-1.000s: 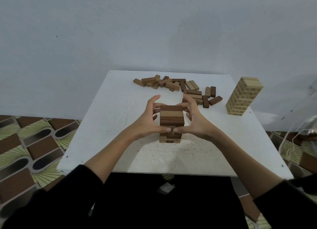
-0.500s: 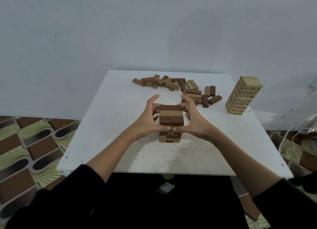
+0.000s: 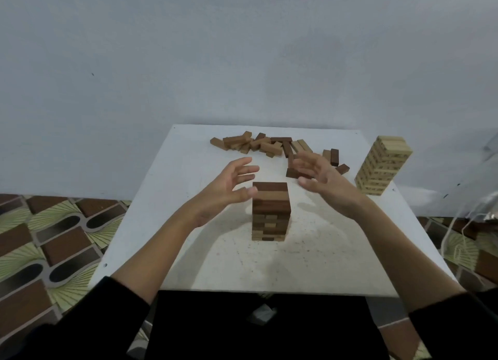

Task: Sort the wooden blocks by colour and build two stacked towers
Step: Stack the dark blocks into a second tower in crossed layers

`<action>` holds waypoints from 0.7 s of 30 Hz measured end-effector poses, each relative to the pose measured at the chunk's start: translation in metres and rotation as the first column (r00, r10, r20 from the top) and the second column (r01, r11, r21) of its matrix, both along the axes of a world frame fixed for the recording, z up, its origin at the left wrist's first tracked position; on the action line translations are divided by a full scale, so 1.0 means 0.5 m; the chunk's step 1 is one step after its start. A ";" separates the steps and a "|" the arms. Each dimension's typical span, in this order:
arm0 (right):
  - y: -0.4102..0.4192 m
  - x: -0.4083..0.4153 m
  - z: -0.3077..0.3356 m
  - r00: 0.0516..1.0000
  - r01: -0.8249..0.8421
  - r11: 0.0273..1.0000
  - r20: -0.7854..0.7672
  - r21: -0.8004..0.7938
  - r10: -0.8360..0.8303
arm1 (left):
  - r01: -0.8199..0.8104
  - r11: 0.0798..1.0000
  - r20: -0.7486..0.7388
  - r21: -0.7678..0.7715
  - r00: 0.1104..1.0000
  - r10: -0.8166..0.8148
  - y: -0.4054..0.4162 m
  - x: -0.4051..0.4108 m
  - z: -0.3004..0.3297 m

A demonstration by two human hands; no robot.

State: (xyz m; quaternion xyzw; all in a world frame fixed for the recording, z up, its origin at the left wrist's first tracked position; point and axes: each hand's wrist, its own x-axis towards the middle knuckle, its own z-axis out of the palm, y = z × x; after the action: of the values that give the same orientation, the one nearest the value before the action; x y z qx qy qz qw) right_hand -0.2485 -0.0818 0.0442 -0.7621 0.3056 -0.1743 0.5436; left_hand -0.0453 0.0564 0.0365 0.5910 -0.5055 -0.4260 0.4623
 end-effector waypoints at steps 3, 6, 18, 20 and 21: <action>-0.035 0.014 0.005 0.985 0.165 0.982 -0.039 -0.092 -0.170 | -0.049 0.999 0.007 -0.013 0.999 0.049 -0.019 0.023 0.010; -0.075 0.048 -0.014 0.954 0.239 0.941 -0.123 -0.238 -0.273 | -0.116 0.993 0.052 0.016 0.992 0.115 -0.055 0.042 -0.003; -0.149 0.153 -0.111 0.904 -0.121 0.841 -0.408 -0.527 -0.126 | -0.199 0.973 0.257 0.113 0.952 0.165 -0.147 0.078 -0.105; -0.145 0.170 -0.124 0.895 -0.247 0.820 -0.446 -0.516 -0.012 | -0.196 0.975 0.315 0.108 0.937 0.153 -0.161 0.084 -0.116; -0.146 0.172 -0.127 0.885 -0.287 0.803 -0.465 -0.522 0.014 | -0.191 0.976 0.347 0.103 0.927 0.145 -0.168 0.086 -0.120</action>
State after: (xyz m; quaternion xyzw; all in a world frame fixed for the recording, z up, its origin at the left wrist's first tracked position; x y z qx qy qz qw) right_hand -0.1627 -0.1546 -0.0191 -0.9319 0.2894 -0.0374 0.2157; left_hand -0.0021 -0.0279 -0.0234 0.7262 -0.4945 -0.3106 0.3627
